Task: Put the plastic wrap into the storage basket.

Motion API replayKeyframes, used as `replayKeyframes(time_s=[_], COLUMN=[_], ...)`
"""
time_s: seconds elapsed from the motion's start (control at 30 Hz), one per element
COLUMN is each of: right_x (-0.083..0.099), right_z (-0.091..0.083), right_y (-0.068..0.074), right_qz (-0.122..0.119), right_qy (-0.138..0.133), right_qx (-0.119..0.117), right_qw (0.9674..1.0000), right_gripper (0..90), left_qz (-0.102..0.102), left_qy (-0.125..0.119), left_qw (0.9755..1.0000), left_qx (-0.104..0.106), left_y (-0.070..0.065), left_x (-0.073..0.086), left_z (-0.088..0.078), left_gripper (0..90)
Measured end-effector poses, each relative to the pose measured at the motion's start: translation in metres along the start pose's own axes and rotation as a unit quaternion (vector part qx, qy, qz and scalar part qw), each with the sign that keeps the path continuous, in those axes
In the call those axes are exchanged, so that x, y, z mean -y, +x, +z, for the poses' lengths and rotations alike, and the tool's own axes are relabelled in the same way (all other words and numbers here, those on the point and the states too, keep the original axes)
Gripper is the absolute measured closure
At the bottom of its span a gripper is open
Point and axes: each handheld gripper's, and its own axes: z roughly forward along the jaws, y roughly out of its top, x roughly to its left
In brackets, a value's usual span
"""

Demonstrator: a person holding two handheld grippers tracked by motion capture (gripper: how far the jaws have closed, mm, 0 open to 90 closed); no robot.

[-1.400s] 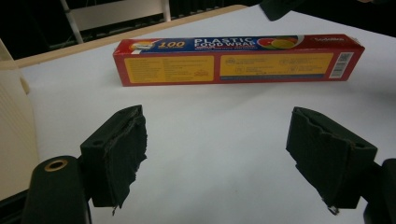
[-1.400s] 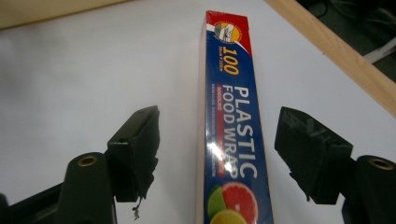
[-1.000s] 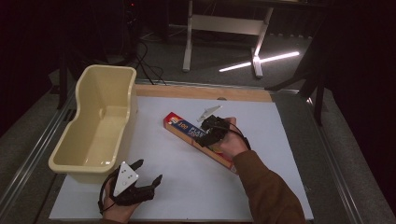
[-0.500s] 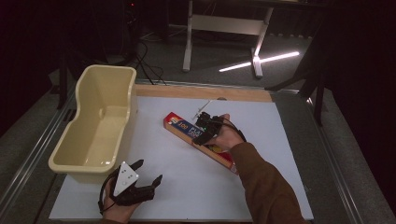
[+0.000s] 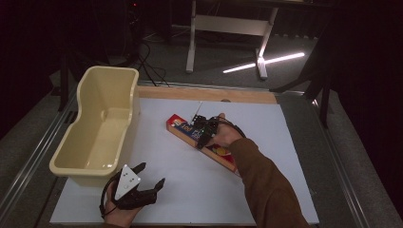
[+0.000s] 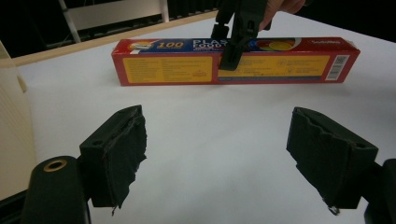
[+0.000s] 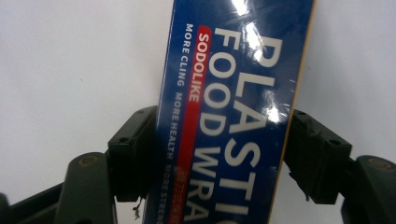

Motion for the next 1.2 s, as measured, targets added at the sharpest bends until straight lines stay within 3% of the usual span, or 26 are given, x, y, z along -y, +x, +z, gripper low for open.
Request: replayKeyframes(time_s=[0.07,0.23,0.27,0.37,0.4,0.6,0.63,0.67,0.7,0.77,0.97,1.0,1.07,1.2], right_x=[-0.006,-0.008,-0.01,-0.011,-0.011,-0.009,-0.009,-0.008,-0.008,-0.006,-0.002,-0.002,-0.002,-0.003], right_z=[0.007,0.018,0.016,0.016,0.015,0.012,0.012,0.01,0.01,0.006,-0.003,-0.006,-0.008,-0.018], right_y=[0.001,0.001,0.0,0.001,0.001,0.004,0.004,0.002,0.002,-0.001,-0.004,-0.005,-0.005,-0.004], right_qz=[-0.002,-0.001,0.012,0.022,0.037,0.059,0.059,0.088,0.088,0.116,0.135,0.153,0.158,0.178], right_qy=[0.025,0.044,0.047,0.053,0.052,0.061,0.061,0.062,0.062,0.056,0.048,0.048,0.047,0.016], right_qx=[0.004,0.001,-0.007,-0.004,-0.004,-0.003,-0.003,-0.008,-0.008,-0.018,-0.019,-0.03,-0.036,-0.049], right_qw=[0.9997,0.999,0.9988,0.9983,0.9979,0.9964,0.9964,0.9942,0.9942,0.9915,0.9895,0.9867,0.9856,0.9827], right_gripper=[29.1,33.1,37.2,38.4,39.3,40.1,40.1,40.2,40.2,40.2,40.3,40.3,40.3,40.3], left_qz=[0.001,-0.001,-0.003,-0.004,-0.003,-0.003,-0.003,-0.003,-0.003,-0.002,-0.003,-0.002,-0.002,-0.002], left_qy=[0.0,-0.001,0.0,0.001,0.0,0.002,0.002,0.002,0.002,0.003,0.002,0.002,0.002,0.002], left_qw=[1.0,1.0,1.0,1.0,1.0,1.0,1.0,1.0,1.0,1.0,1.0,1.0,1.0,1.0], left_qx=[0.0,-0.002,-0.002,-0.002,-0.002,-0.003,-0.003,-0.003,-0.003,-0.002,-0.002,-0.002,-0.001,-0.001], left_y=[0.0,0.001,0.001,0.001,0.001,0.001,0.001,0.001,0.001,0.0,0.0,0.0,0.0,0.0], left_x=[0.0,0.0,0.001,0.001,0.001,0.001,0.001,0.001,0.001,0.001,0.001,0.001,0.001,0.001], left_z=[-0.001,-0.002,-0.002,-0.002,-0.002,-0.001,-0.001,-0.001,-0.001,-0.001,-0.001,-0.001,-0.001,0.0], left_gripper=[19.9,19.9,19.9,20.0,20.0,20.2,20.2,20.2,20.2,20.3,20.4,20.4,20.4,20.4])
